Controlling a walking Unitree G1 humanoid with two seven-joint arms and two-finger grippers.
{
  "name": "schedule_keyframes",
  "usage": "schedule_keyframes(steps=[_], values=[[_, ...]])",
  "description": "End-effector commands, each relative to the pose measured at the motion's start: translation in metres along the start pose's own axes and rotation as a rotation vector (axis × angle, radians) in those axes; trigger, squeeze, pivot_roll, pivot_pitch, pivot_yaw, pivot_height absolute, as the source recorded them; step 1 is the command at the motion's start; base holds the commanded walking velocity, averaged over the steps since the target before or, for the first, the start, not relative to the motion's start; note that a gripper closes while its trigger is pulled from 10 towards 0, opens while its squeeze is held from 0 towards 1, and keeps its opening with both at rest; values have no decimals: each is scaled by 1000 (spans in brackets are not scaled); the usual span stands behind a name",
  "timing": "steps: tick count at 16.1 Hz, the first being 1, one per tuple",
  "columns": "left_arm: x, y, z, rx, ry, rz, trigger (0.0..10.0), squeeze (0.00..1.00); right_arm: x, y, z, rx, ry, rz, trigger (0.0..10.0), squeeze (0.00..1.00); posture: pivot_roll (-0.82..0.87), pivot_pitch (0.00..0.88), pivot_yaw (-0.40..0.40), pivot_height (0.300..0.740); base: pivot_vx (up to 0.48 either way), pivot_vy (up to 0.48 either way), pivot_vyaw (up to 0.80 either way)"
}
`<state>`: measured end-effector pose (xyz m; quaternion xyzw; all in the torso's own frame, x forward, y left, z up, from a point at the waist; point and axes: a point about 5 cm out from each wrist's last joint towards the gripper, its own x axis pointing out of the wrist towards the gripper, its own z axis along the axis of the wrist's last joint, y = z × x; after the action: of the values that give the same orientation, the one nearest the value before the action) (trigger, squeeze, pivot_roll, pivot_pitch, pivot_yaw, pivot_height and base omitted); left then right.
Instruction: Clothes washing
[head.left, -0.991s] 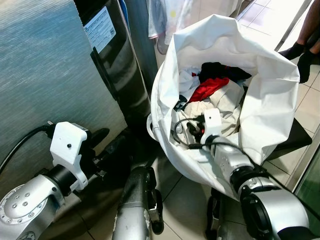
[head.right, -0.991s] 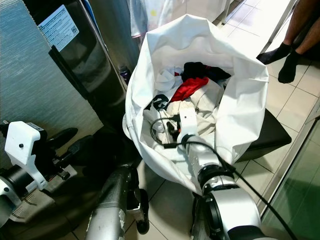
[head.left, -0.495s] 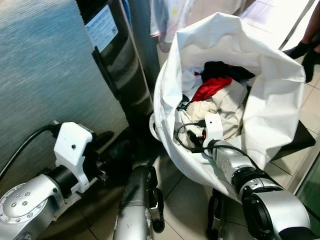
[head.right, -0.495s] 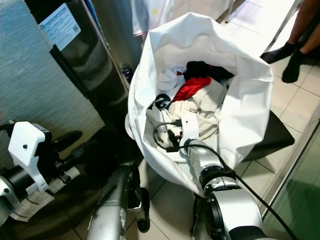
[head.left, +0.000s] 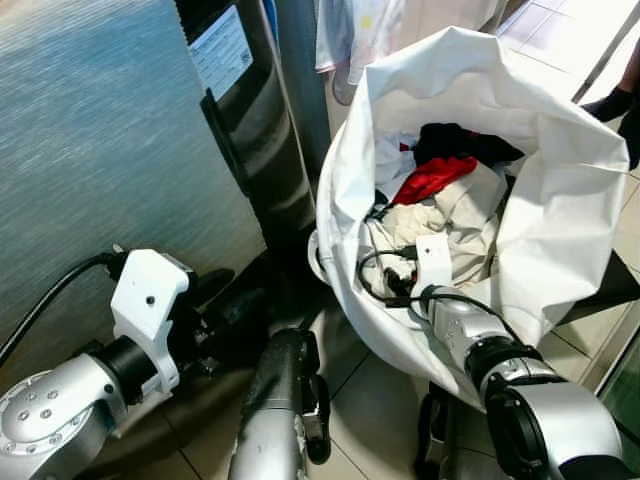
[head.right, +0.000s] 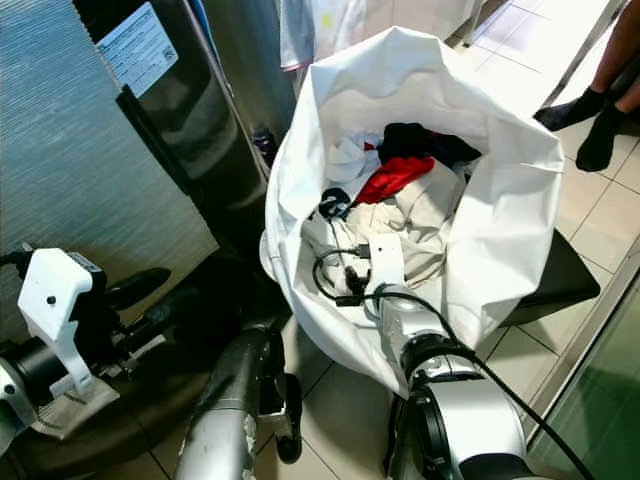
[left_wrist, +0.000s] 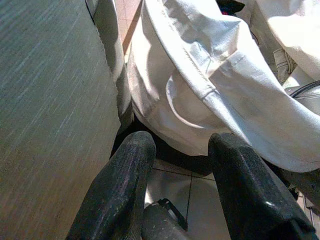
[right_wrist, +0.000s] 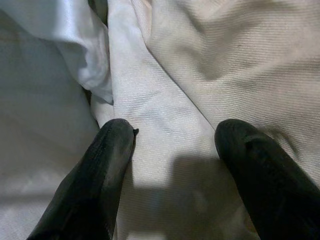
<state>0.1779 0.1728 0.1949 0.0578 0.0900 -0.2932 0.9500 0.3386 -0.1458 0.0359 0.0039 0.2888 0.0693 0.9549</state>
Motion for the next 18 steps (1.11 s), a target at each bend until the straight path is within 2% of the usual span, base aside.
schedule_keyframes(steps=[1, 3, 4, 5, 6, 7, 8, 9, 18], values=[[-5, -1, 0, 7, 21, 0, 10000, 0, -7, -9, -45, 9, 177, -47, 10000, 0, 316, 340, 157, 610, 0, 0, 0], [-6, 0, 0, 7, 22, 2, 10000, 0, -8, -10, -51, 9, 207, -49, 10000, 0, 317, 338, 156, 610, 0, 0, 0], [-6, 0, 0, 10, 28, 3, 10000, 0, -9, -11, -56, 14, 230, -52, 9333, 0, 316, 337, 158, 610, 0, 0, 0], [-5, 0, -1, 10, 31, 3, 10000, 0, -10, -11, -59, 11, 242, -54, 4157, 0, 314, 337, 160, 610, 0, 0, 0], [-5, 0, -1, 10, 30, 1, 10000, 0, -10, -12, -60, 13, 244, -57, 3529, 0, 313, 337, 161, 610, 0, 0, 0], [-4, 0, -1, 10, 29, -2, 10000, 0, -10, -13, -60, 16, 243, -64, 1333, 0, 311, 334, 163, 610, 0, 0, 0], [-3, 0, 0, 10, 24, -5, 10000, 0, -11, -14, -59, 20, 239, -68, 1451, 0, 311, 333, 163, 610, 0, 0, 0], [-2, 1, 0, 10, 23, -6, 10000, 0, -10, -15, -59, 23, 236, -68, 0, 0, 309, 332, 164, 610, 0, 0, 0], [-1, 0, -1, 6, 17, -8, 10000, 0, -11, -19, -55, 31, 215, -62, 0, 0, 298, 327, 161, 610, 0, 0, 0]])
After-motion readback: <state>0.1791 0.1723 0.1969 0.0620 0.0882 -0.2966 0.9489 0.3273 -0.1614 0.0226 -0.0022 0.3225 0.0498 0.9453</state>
